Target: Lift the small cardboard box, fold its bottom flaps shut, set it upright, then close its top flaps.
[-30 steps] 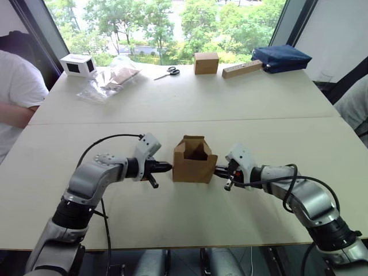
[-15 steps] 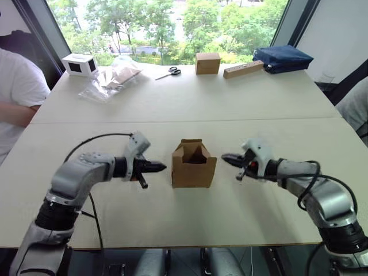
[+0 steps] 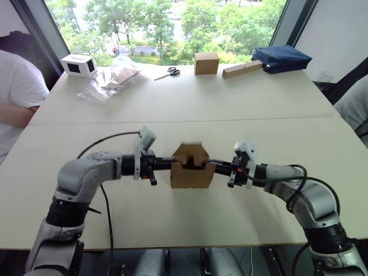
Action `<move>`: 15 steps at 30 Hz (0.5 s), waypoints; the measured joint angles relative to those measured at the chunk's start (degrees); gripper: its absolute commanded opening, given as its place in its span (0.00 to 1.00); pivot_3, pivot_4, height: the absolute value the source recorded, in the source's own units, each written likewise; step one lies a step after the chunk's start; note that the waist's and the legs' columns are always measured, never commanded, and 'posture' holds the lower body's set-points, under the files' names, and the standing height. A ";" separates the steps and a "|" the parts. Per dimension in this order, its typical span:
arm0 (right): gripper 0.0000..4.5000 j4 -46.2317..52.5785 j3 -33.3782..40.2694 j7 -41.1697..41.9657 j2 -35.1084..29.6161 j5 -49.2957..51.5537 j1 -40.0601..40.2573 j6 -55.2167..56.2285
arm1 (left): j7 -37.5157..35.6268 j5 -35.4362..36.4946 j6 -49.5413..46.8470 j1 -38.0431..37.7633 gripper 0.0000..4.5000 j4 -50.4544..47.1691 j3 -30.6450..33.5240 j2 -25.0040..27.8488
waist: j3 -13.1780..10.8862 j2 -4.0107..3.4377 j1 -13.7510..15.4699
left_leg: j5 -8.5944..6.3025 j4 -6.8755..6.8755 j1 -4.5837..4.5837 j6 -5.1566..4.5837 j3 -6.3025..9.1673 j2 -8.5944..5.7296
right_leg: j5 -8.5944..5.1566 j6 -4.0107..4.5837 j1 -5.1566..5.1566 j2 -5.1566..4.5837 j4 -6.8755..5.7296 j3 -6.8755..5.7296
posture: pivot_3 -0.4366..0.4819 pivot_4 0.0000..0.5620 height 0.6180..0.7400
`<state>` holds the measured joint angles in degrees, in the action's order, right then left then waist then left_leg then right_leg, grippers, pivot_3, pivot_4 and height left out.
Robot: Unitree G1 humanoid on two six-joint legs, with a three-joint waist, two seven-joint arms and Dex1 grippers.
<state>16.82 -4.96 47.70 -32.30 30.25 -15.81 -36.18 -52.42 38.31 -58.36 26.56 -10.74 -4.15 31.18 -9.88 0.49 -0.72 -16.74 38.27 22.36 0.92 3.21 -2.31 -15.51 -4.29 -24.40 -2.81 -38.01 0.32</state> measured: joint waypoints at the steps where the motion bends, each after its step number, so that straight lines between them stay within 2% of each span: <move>1: 0.01 -0.24 -0.43 0.09 0.01 -0.43 0.14 0.72 | -0.27 -0.47 0.77 -0.25 0.00 -0.03 -0.57 0.38 | 0.08 -0.02 0.00 | 0.00 -0.01 -0.08 0.00 0.00 0.01 | 0.00 0.00 0.07 0.00 0.00 0.00 | 0.48 0.27 1.00; 7: 0.01 -0.50 -1.43 0.31 0.31 -2.05 1.08 3.19 | -1.14 -1.79 4.29 -1.48 0.00 -0.22 -2.28 2.00 | 0.70 -0.05 -0.07 | -0.02 -0.12 -0.33 -0.01 0.00 0.03 | -0.01 0.02 0.27 0.00 0.02 0.01 | 0.48 0.27 1.00; 15: 0.01 0.47 -0.80 -1.32 1.27 -1.66 1.71 2.03 | -0.53 -0.81 3.78 -2.06 0.00 -0.25 -0.99 2.47 | 0.70 -0.06 -0.11 | -0.06 -0.28 -0.86 -0.06 0.01 0.06 | -0.04 0.06 0.84 0.03 0.22 0.01 | 0.48 0.27 1.00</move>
<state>17.29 -5.76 46.38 -31.03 28.59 -14.10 -34.15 -52.95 37.49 -54.58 24.50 -10.99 -5.13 33.65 -9.19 0.43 -0.83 -16.79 37.99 21.49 0.87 3.22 -2.25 -15.55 -4.23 -23.56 -2.78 -37.79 0.32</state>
